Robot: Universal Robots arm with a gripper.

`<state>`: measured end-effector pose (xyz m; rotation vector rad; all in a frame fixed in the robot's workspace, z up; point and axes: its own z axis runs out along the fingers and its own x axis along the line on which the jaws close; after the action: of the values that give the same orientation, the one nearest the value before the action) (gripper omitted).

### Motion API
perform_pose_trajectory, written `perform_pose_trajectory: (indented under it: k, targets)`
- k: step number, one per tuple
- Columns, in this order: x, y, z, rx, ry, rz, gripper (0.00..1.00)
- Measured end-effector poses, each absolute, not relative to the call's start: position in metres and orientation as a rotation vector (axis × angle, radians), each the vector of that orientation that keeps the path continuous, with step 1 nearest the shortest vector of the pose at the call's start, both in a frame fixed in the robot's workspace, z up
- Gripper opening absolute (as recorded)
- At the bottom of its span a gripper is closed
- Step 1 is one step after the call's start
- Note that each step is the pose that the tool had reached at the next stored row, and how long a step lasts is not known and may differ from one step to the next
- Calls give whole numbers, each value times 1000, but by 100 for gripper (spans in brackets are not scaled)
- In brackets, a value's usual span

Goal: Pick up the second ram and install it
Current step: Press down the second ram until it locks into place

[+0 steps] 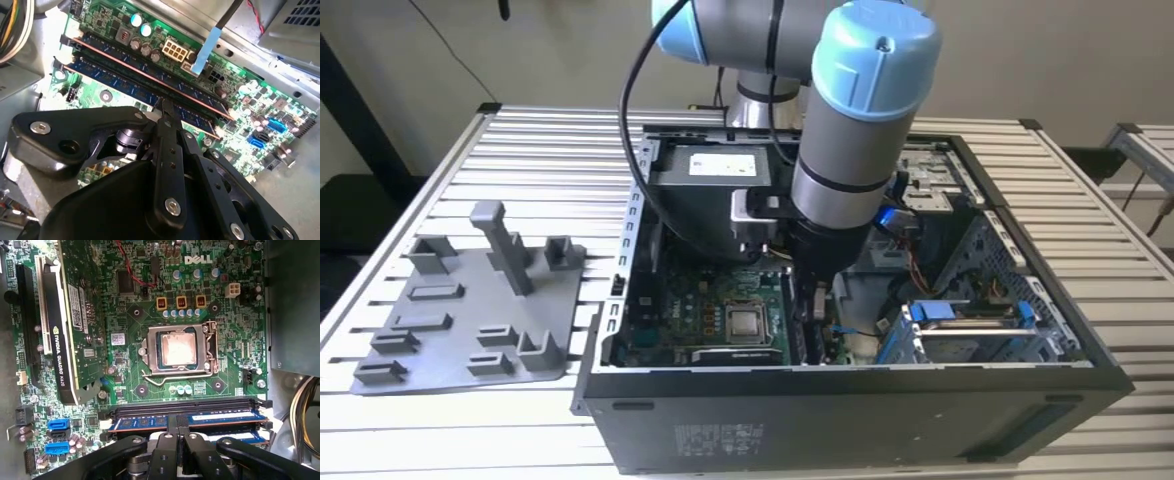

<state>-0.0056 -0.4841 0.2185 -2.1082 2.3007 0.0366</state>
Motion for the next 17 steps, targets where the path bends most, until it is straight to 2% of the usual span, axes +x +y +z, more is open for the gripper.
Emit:
perform_pose_trajectory:
  k: [4,13,17]
  targets:
    - [-5,-483,224,-2105,2298,41,11]
    - [-6,-484,265,-2107,2299,39,11]
    - [-6,-484,267,-2107,2299,39,11]
